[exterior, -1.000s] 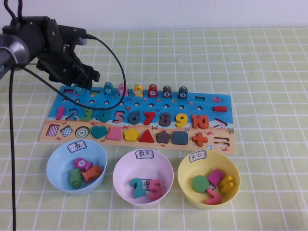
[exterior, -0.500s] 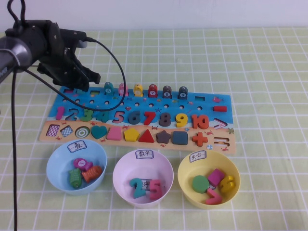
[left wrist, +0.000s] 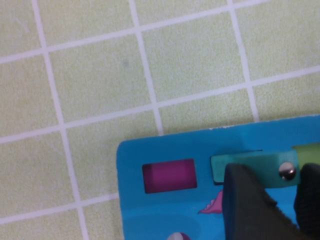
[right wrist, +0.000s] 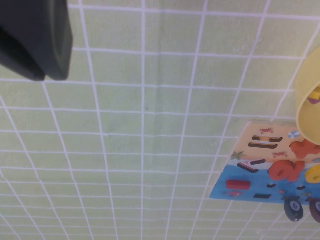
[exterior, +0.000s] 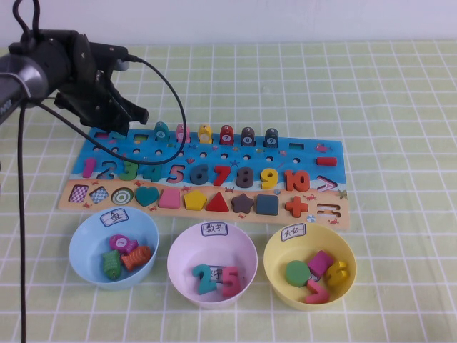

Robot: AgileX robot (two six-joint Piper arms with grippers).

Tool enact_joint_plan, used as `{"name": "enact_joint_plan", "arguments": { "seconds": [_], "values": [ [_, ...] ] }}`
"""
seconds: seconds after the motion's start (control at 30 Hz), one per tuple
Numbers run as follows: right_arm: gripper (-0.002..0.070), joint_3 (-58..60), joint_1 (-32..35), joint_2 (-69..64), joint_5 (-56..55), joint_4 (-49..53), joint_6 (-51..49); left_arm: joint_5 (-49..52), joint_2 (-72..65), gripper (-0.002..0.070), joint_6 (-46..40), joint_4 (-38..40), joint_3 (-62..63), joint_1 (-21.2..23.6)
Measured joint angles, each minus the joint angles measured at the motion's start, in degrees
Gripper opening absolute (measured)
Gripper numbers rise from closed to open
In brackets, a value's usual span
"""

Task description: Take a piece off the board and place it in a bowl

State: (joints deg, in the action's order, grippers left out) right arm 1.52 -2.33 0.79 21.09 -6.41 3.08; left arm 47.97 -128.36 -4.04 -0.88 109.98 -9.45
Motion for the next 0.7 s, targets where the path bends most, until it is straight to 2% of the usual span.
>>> {"name": "enact_joint_plan", "arguments": {
  "seconds": [0.7],
  "values": [
    [-0.0018, 0.00, 0.00, 0.00, 0.00, -0.08, 0.00, 2.12, 7.27, 0.0172, 0.05, -0.31, 0.00, 0.00]
  ]
}}
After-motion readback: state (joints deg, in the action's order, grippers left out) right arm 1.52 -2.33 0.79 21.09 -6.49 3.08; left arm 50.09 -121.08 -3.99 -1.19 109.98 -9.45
